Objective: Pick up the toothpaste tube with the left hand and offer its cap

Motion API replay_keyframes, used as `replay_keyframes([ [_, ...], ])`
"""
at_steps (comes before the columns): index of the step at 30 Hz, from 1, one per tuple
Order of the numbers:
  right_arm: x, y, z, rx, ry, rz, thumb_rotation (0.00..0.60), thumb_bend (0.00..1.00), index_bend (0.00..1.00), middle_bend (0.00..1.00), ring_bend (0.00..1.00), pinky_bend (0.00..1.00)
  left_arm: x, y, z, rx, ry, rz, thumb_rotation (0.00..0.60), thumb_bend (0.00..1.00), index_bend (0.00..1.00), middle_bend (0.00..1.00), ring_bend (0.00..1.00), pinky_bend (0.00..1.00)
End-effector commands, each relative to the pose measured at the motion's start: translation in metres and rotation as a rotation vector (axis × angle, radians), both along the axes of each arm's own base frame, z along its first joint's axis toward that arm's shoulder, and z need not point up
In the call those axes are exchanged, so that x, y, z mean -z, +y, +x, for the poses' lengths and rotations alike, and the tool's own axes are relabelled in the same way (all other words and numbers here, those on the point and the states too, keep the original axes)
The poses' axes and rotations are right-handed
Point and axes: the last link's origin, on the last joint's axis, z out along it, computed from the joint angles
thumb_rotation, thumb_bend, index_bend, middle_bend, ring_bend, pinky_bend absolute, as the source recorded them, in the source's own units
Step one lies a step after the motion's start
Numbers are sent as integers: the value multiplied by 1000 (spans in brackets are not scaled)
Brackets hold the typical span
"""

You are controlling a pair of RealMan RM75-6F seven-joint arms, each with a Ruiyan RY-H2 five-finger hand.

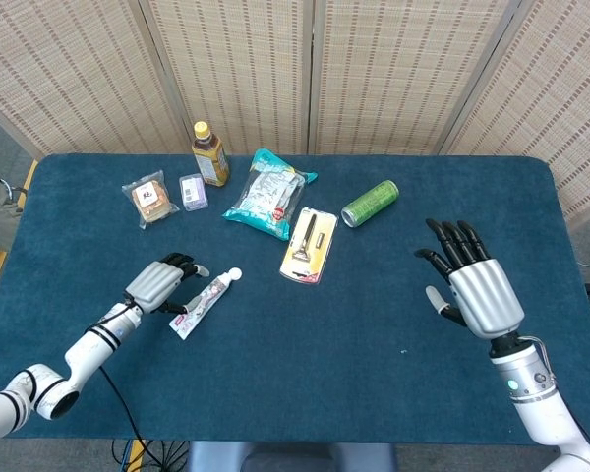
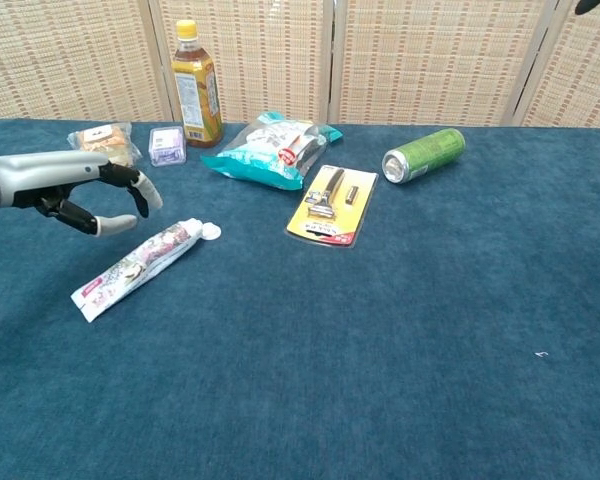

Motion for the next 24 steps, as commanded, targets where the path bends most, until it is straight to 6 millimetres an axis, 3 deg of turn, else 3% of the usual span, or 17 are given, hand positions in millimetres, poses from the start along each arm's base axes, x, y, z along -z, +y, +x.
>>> replay_keyframes([
  [1, -4, 2, -4, 10, 3, -12, 600, 282, 302, 17, 0, 0, -21, -3, 2, -7, -21, 44, 297, 382, 198, 247, 87, 83],
  [4, -11, 4, -11, 33, 10, -28, 600, 283, 302, 17, 0, 0, -39, -9, -2, -44, -53, 80, 294, 381, 193, 240, 87, 83],
  [7, -18, 7, -21, 74, 27, -45, 600, 286, 289, 17, 0, 0, -57, -19, -10, -79, -78, 143, 359, 382, 194, 238, 92, 83],
  [10, -24, 9, -33, 121, 43, -62, 600, 289, 198, 18, 0, 0, -70, -31, -20, -107, -98, 218, 559, 382, 194, 238, 92, 84],
  [11, -26, 10, -37, 138, 48, -67, 600, 290, 182, 19, 0, 0, -74, -36, -24, -118, -95, 241, 588, 382, 194, 238, 92, 84],
  [24, -37, 38, -90, 357, 101, -105, 600, 294, 134, 26, 0, 0, -130, -111, -86, -273, -29, 522, 600, 382, 240, 238, 97, 84],
])
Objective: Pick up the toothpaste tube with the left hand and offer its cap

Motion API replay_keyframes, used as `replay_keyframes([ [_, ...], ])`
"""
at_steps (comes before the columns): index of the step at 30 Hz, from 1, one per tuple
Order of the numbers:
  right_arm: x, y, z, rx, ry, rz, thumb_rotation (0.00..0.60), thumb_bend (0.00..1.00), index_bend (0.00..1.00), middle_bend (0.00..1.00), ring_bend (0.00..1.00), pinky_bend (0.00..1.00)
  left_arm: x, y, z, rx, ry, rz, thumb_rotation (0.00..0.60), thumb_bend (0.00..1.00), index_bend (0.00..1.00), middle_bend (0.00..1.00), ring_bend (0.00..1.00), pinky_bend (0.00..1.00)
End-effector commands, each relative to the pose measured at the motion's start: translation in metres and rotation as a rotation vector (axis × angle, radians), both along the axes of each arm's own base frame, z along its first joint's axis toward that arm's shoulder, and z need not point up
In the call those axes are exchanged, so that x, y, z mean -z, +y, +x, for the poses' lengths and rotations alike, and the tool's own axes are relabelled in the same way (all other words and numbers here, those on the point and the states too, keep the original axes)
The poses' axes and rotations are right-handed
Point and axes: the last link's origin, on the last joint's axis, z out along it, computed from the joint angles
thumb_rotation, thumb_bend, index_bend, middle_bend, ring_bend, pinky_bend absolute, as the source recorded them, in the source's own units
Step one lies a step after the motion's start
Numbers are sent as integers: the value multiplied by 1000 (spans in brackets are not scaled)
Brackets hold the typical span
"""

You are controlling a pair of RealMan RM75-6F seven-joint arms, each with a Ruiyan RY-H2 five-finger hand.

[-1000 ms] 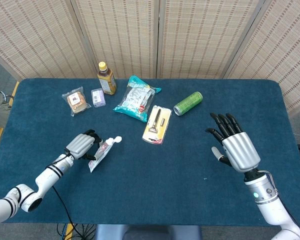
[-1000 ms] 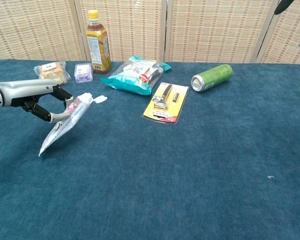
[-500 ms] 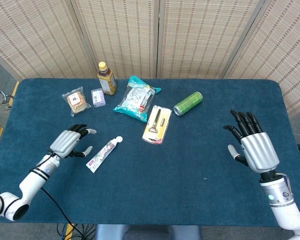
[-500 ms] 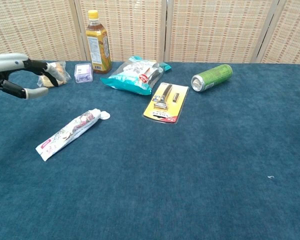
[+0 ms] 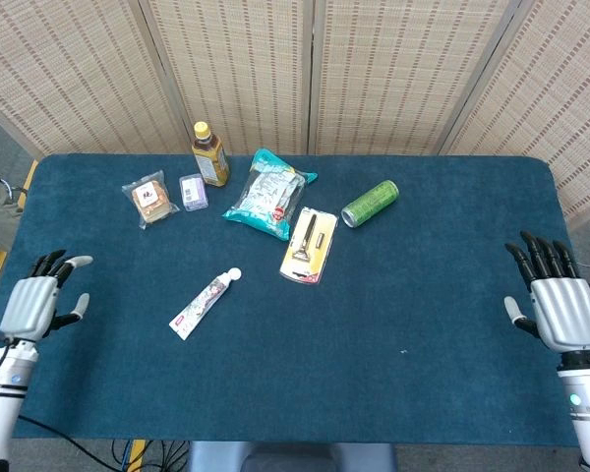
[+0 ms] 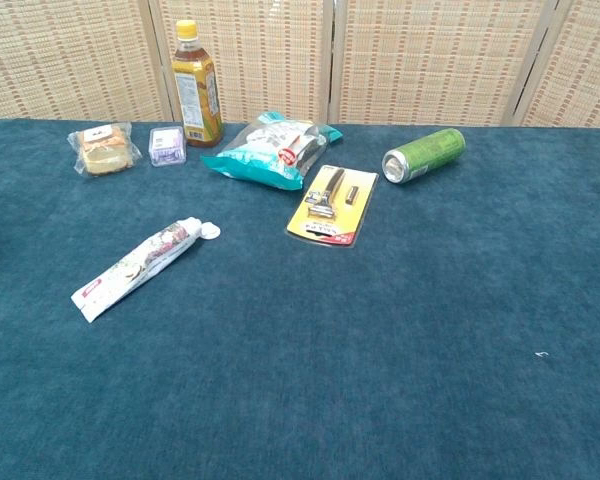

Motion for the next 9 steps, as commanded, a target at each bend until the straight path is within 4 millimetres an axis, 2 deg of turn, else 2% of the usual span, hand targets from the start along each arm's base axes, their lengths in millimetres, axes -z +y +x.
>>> replay_keyframes([
  [1, -1, 11, -9, 38, -5, -16, 600, 294, 134, 27, 0, 0, -14, -27, -13, -48, 47, 42, 600, 382, 242, 238, 97, 84],
  [5, -1, 24, -14, 65, -13, -31, 600, 294, 133, 27, 0, 0, -20, -50, -15, -83, 47, 56, 600, 382, 255, 238, 97, 83],
  [9, -2, 32, -14, 73, -17, -48, 600, 295, 133, 27, 0, 0, -22, -65, -15, -98, 42, 71, 600, 382, 257, 238, 98, 83],
])
